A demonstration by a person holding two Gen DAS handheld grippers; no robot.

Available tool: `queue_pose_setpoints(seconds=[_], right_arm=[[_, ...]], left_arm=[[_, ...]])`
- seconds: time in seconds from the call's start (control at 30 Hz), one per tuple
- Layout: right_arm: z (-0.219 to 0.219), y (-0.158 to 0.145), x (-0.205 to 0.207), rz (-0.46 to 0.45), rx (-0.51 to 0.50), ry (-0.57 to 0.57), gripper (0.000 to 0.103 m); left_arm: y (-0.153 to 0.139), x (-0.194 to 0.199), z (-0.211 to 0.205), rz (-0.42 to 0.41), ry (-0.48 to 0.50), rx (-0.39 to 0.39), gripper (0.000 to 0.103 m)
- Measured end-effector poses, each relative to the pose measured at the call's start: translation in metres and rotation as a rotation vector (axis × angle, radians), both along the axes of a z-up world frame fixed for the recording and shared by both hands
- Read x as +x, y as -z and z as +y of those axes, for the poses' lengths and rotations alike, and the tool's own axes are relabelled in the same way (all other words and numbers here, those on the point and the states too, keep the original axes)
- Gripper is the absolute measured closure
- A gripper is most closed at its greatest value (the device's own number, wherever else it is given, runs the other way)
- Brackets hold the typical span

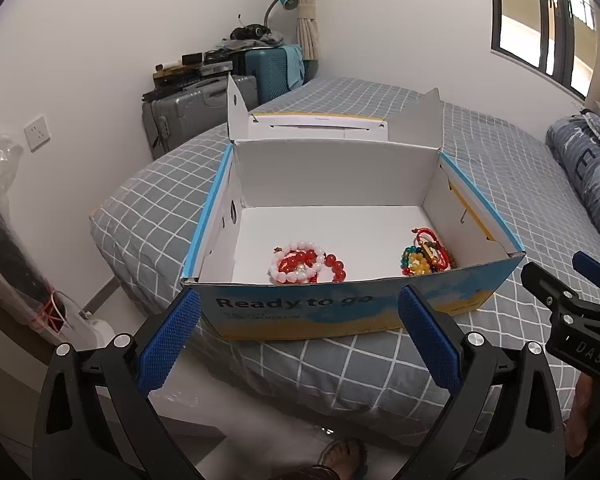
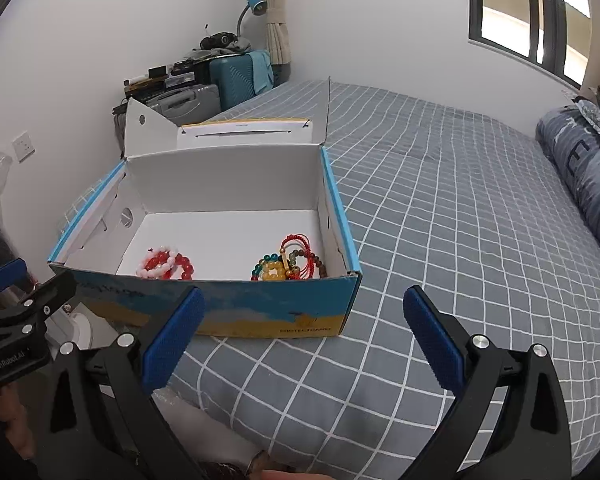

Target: Organize jewelry

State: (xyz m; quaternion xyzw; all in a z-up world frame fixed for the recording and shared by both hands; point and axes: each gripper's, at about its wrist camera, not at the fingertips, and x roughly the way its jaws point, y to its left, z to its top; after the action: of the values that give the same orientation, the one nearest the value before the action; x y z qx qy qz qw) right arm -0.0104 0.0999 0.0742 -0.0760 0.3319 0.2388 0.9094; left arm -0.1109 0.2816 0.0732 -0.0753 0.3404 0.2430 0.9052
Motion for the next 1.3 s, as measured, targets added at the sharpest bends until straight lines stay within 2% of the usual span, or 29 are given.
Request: queue_pose_setpoints(seconds=[0.6,1.3], right_arm=[[0.004,0.016,0.013,0.03,-0.003,-0.006,0.008],[0.006,0.017,0.014,0.031,-0.009,-0.006,0.008]], left_arm=[[0.02,0.015,0.008,0.044,-0.005,-0.028,0.006],[0.022,0.018,0.007,0.037,-0.002,-0.045,0.006]])
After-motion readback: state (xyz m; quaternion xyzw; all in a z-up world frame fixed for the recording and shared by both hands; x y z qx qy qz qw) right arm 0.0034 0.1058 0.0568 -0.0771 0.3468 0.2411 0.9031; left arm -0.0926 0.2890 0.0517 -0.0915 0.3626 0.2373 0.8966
